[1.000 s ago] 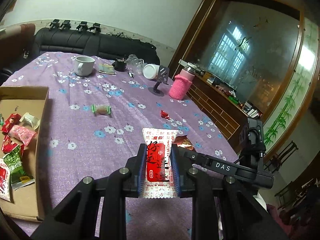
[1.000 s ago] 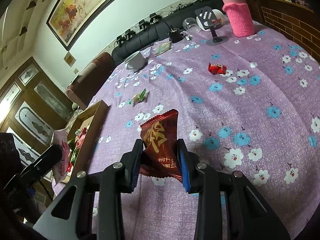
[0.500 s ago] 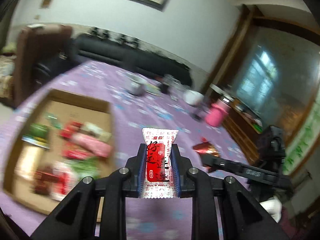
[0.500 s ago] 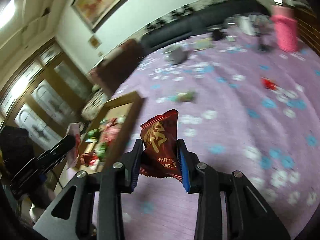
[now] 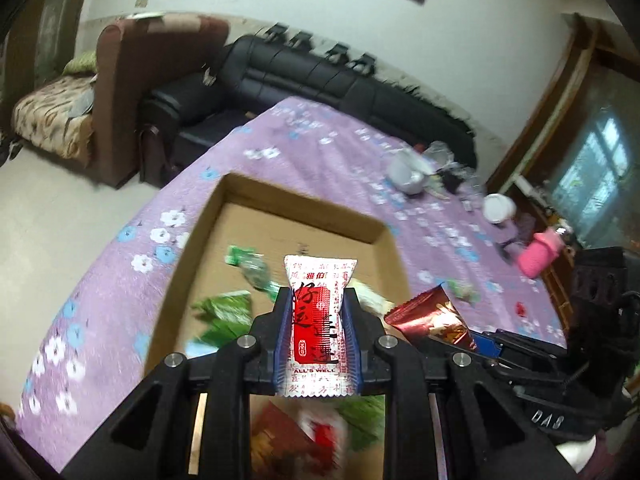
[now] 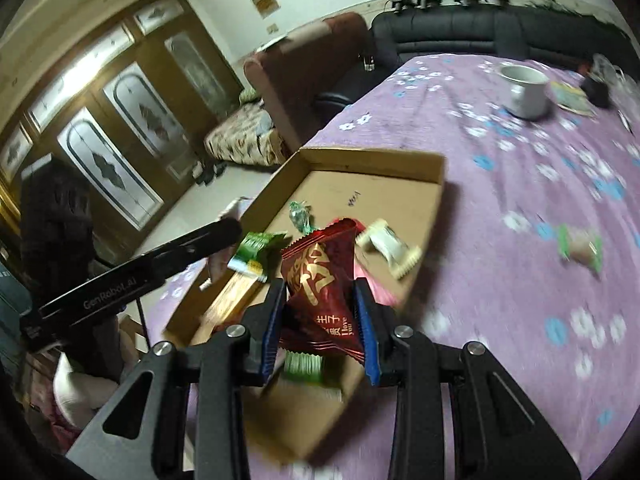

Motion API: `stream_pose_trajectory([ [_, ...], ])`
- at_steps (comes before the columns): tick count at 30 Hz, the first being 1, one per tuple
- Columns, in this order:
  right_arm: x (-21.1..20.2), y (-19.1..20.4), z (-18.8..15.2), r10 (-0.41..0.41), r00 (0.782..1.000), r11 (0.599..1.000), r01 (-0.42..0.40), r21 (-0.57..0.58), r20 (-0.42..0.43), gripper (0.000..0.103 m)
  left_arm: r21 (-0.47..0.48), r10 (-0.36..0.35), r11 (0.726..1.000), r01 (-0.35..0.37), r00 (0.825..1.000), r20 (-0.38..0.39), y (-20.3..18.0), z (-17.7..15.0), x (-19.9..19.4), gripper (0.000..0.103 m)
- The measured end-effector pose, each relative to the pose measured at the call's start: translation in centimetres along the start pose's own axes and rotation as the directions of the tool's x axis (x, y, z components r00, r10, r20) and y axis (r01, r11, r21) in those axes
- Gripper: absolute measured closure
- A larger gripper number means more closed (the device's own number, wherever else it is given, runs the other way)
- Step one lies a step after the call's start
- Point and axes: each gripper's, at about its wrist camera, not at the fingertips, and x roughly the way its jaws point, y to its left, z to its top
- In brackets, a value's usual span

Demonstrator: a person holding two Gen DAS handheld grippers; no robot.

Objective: Organize snacks
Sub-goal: 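Carry both packets into the cardboard box and open both grippers, then grasp the clear green-ended candy with the left gripper while the right grasps the red candy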

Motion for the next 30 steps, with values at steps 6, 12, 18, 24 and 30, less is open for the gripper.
stream_pose_trajectory([
  [6, 4.6, -0.3, 2.1, -0.05, 0.998, 0.999, 0.05, -0.003, -0.024, 0.064, -0.113, -0.051, 0.992, 0.047, 0.998, -0.033, 2.3, 0.0, 1.4, 0.066],
  [12, 0.8, -1.2, 1.3, -0.033, 0.999, 0.999, 0.033, 0.014, 0.03, 0.059, -0.091, -0.113, 0.989, 0.117, 0.992, 0.053, -0.2, -2.2, -3.4, 0.051],
  [18, -7.8, -3.9, -5.3, -0.085, 0.987, 0.995, 0.077, 0.064, 0.139, 0.051, -0.045, -0.245, 0.967, 0.252, 0.961, 0.125, -6.0, -6.8, -6.5, 0.038],
  [24, -12.8, -9.4, -12.4, -0.121, 0.97, 0.945, 0.048, 0.325, 0.21, 0.051, 0.016, -0.376, 0.926, 0.376, 0.924, 0.069, -13.5, -11.3, -5.6, 0.038],
  [30, -15.0, -13.1, -16.2, -0.192, 0.959, 0.891, 0.081, 0.447, 0.208, 0.051, 0.122, -0.468, 0.878, 0.462, 0.884, 0.018, -18.5, -14.4, -6.3, 0.038],
])
